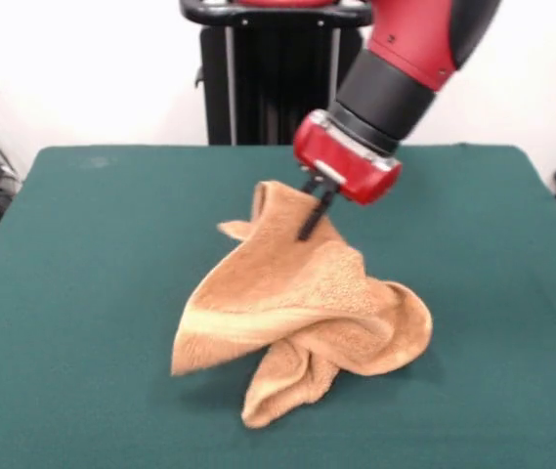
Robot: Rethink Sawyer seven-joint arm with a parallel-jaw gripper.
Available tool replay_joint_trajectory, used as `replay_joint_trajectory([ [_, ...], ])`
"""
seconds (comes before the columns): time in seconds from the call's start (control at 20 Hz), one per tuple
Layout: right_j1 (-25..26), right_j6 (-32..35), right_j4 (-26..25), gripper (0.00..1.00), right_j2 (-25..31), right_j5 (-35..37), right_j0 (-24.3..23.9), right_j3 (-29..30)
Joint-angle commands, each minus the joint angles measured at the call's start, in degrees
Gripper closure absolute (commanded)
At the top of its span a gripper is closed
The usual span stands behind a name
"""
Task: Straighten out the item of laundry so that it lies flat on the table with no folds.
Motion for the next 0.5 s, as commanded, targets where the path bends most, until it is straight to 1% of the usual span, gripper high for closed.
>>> replay_joint_trajectory([
  [0.05, -0.79, 2.08, -4.76, 1.00, -2.29, -2.00, -2.76, -6.09],
  [0.15, -2.75, 0.62, -5.99, 1.00, -1.22, 0.47, -4.18, -6.59],
  [0.2, -4.47, -0.51, -6.67, 1.00, 0.19, 2.89, -5.31, -6.75],
  [0.35, -9.23, -4.23, -8.62, 1.00, 2.35, 12.79, -8.05, -8.69],
  [0.5, -12.37, -6.26, -10.75, 1.00, 2.63, 19.78, -9.42, -10.60],
])
